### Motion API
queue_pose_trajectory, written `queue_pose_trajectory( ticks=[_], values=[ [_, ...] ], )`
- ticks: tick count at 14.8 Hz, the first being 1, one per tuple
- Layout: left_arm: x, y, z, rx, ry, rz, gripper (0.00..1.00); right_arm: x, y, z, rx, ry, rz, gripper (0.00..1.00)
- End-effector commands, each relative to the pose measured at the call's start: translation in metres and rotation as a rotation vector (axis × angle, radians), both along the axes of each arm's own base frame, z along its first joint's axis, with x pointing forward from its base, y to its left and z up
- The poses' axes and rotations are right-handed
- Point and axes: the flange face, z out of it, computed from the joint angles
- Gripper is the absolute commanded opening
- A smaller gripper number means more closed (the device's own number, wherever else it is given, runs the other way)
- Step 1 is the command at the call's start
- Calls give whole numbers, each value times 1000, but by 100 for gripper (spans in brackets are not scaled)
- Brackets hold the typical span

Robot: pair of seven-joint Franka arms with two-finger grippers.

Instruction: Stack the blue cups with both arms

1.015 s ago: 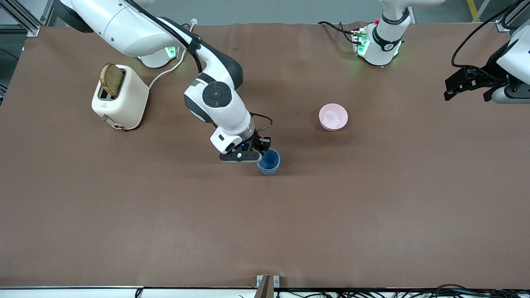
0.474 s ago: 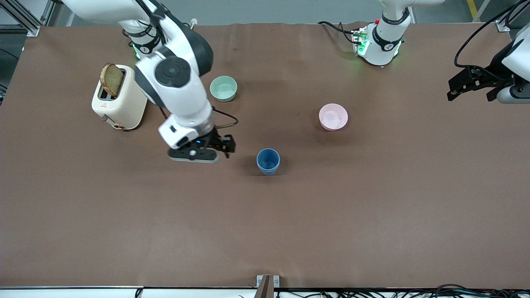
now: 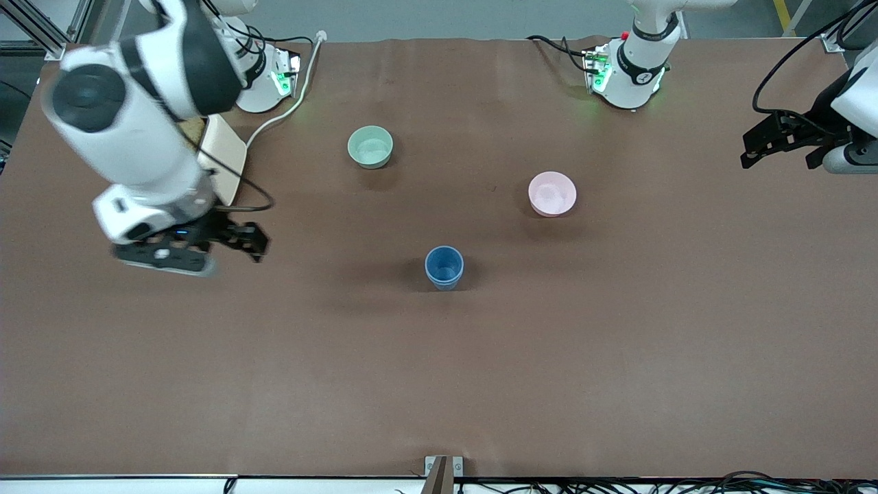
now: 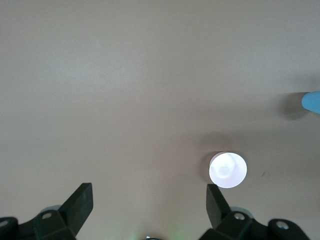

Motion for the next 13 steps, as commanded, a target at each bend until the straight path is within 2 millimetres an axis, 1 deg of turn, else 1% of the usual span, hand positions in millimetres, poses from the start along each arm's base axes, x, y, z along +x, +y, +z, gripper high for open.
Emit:
queue_pose_trajectory(
  ticks=[1, 2, 3, 5, 6, 8, 10, 11, 12, 13],
  values=[
    [-1, 9, 6, 6, -6, 7, 100, -23, -73, 33, 63, 55, 7, 93],
    [-1, 9, 5, 6, -3, 9, 100, -30, -103, 42, 79, 77, 18, 93],
    [-3, 10, 7, 6, -3, 9, 100, -37, -125, 51, 77, 93, 39, 93],
    [-3, 11, 7, 9, -1, 12, 100, -54, -162, 70, 74, 107, 70, 93],
    [-3, 10, 7, 15, -2, 19, 100, -63, -170, 78, 75, 115, 84, 93],
    [-3, 4, 7, 16, -2, 14, 100, -73, -183, 92, 75, 122, 120, 93],
    [-4, 3, 8, 16, -3, 13, 100, -78, -190, 116, 66, 122, 135, 94],
    [-5, 3, 8, 17, -5, 11, 100, -82, -189, 130, 59, 117, 138, 94],
    [-5, 2, 8, 16, -5, 8, 100, -82, -190, 139, 54, 107, 135, 94],
    [-5, 1, 8, 16, -5, 5, 100, -82, -191, 141, 54, 105, 133, 94]
  ],
)
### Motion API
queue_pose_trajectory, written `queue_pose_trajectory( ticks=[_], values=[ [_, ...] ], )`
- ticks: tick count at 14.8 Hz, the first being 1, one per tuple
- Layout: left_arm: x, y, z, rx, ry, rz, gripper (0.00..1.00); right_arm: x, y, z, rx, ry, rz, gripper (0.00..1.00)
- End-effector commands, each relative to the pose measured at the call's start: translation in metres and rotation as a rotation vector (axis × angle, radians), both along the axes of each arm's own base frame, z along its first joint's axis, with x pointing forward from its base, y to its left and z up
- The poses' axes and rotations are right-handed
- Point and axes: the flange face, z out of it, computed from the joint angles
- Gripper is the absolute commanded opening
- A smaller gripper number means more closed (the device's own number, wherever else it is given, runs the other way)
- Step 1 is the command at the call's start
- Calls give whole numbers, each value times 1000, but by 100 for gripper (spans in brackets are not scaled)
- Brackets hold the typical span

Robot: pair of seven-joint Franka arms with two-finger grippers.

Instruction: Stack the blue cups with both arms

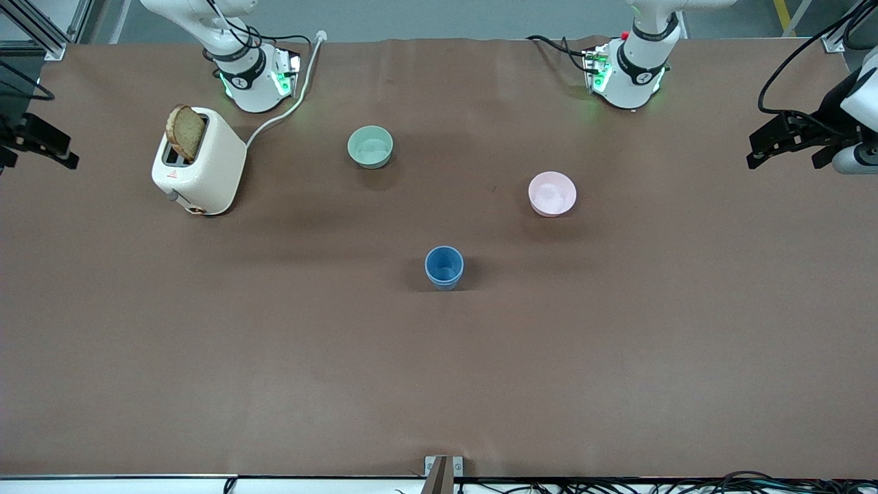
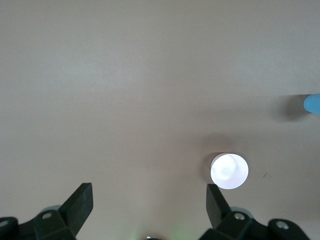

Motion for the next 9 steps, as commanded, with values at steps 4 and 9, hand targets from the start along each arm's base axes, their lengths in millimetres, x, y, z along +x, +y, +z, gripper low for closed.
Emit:
queue_pose_trajectory(
  ticks=[4, 9],
  values=[
    [-2, -4, 6, 21, -1, -18, 100, -7, -9, 9, 12, 35, -2, 94],
    [-1, -5, 8, 30, -8, -21, 100, -3, -9, 3, 16, 25, -2, 94]
  ],
)
